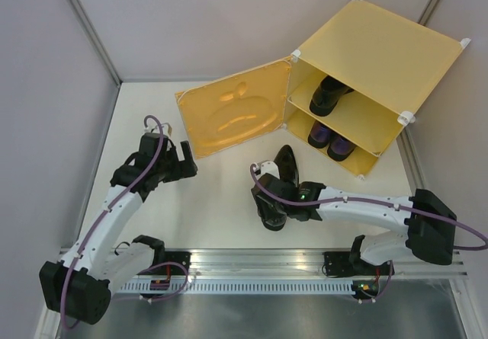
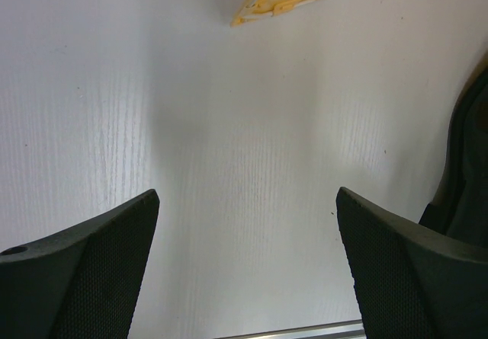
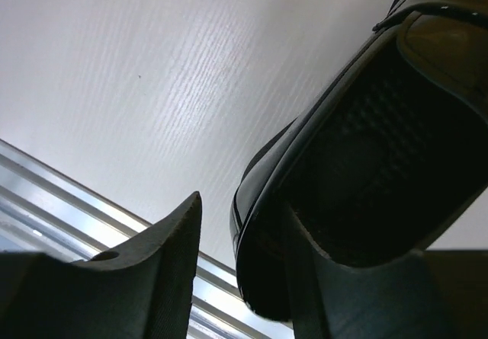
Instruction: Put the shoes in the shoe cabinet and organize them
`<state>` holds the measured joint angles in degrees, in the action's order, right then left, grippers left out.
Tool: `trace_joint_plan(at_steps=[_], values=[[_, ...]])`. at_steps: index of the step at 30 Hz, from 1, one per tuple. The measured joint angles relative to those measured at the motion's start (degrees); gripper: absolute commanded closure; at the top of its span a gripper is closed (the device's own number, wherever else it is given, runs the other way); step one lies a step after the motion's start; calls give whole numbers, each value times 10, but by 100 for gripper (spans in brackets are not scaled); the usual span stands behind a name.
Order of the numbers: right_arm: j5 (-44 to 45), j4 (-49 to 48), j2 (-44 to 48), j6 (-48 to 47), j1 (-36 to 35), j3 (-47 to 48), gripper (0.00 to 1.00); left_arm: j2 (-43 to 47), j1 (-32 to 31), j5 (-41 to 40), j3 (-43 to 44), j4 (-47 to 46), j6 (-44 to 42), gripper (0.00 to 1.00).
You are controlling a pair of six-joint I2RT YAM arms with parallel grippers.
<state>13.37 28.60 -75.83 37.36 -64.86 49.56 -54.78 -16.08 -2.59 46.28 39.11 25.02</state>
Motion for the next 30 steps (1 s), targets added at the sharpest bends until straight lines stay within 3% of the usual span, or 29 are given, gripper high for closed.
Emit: trace_joint_plan(at_steps=[7, 14, 30], values=[[-1, -9, -64, -1, -5, 11, 67, -7, 9, -20, 13, -11, -21, 0], [-1, -1, -75, 4, -9, 24, 98, 19, 11, -63, 0, -15, -22, 0], [48, 178, 19, 9, 0, 175, 99, 27, 11, -78, -5, -15, -23, 0]])
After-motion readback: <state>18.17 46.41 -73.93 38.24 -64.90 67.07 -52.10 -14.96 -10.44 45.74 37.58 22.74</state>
